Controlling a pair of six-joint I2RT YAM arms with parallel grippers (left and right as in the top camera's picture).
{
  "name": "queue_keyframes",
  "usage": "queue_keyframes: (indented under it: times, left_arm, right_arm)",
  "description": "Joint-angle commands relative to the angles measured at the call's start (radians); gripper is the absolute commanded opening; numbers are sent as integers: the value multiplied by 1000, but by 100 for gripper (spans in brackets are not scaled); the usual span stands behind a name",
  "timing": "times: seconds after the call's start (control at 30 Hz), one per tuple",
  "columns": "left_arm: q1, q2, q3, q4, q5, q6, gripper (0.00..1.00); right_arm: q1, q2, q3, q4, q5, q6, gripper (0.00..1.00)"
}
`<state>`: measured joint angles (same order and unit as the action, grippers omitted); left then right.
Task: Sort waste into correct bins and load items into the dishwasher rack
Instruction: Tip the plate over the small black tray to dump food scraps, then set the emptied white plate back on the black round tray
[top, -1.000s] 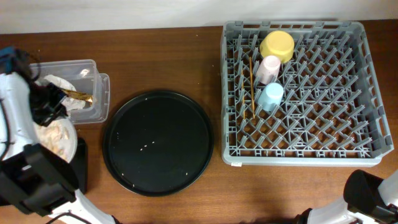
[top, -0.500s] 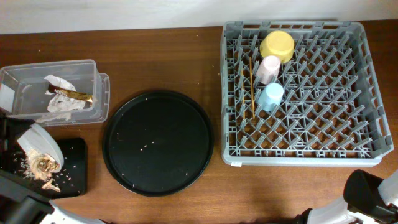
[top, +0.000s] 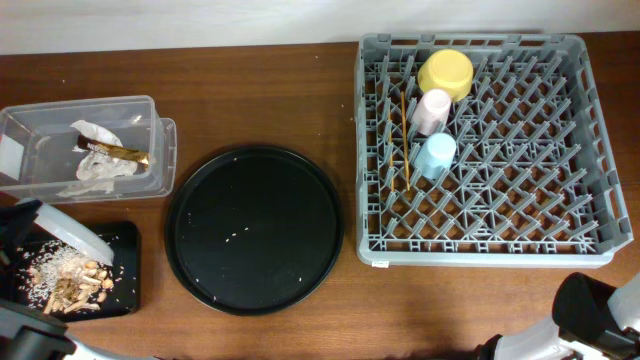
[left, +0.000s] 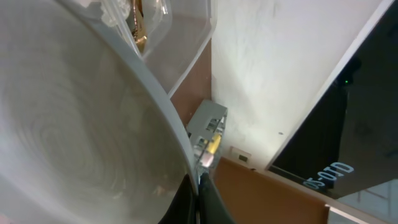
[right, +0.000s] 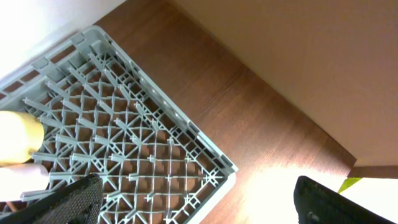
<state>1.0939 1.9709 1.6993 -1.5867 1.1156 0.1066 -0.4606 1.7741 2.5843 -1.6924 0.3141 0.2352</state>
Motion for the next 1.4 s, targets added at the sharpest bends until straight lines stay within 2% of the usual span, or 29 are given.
queue_keyframes:
  times: [0.0, 0.2, 0.3, 0.4, 0.43, 0.57, 0.63, 0.73, 0.8, 0.9, 0.93, 1.03, 1.1, 1.13, 1.17, 1.23, 1.37]
  left_arm:
    - [33, -11, -5, -24, 50, 67, 0]
    - [51, -23, -6, -102, 40, 82, 1]
    - [13, -103, -6, -102, -37, 14, 0]
    - [-116, -271, -6, -102, -195, -47, 0]
    - [-180, -320, -6, -101, -236, -66, 0]
    - [-632, -423, -6, -83, -488, -167, 0]
    - [-848, -423, -38, -3, -635, -317, 0]
    - [-1205, -421, -207, 262, -838, -580, 0]
    - [-1383, -415, -335, 453, -1009, -693, 0]
    - [-1583, -364, -449, 688, -1212, -728, 0]
    - [-1635, -336, -452, 713, -1279, -728, 0]
    - [-1716, -255, -452, 746, -1383, -728, 1]
    - [-1726, -208, -452, 752, -1382, -728, 12]
    - [-1726, -200, -452, 750, -1382, -728, 33]
    - [-1726, -198, -451, 745, -1382, -728, 48]
    - [-1726, -200, -425, 693, -1381, -728, 51]
    - [-1654, -264, -220, 409, -1382, -728, 50]
  right_arm:
    - [-5, 2, 4, -6, 12, 1, 98]
    - [-5, 2, 4, -6, 12, 1, 98]
    - [-5, 2, 4, -6, 12, 1, 98]
    - [-5, 2, 4, -6, 12, 1, 98]
    - [-5, 2, 4, -6, 12, 1, 98]
    - [-5, 2, 4, -6, 11, 1, 98]
    - [-5, 2, 4, -6, 12, 1, 98]
    - [-5, 2, 4, -6, 12, 1, 98]
    - [-5, 2, 4, -6, 12, 1, 98]
    - [-5, 2, 4, -6, 12, 1, 98]
    - [-5, 2, 4, -6, 12, 1, 98]
    - [-5, 2, 4, -6, 12, 1, 98]
    - [-5, 2, 4, -6, 12, 1, 98]
    - [-5, 2, 4, -6, 12, 1, 98]
    - [-5, 2, 4, -6, 12, 1, 99]
    - [-5, 2, 4, -6, 12, 1, 98]
    - [-5, 2, 4, -6, 12, 1, 98]
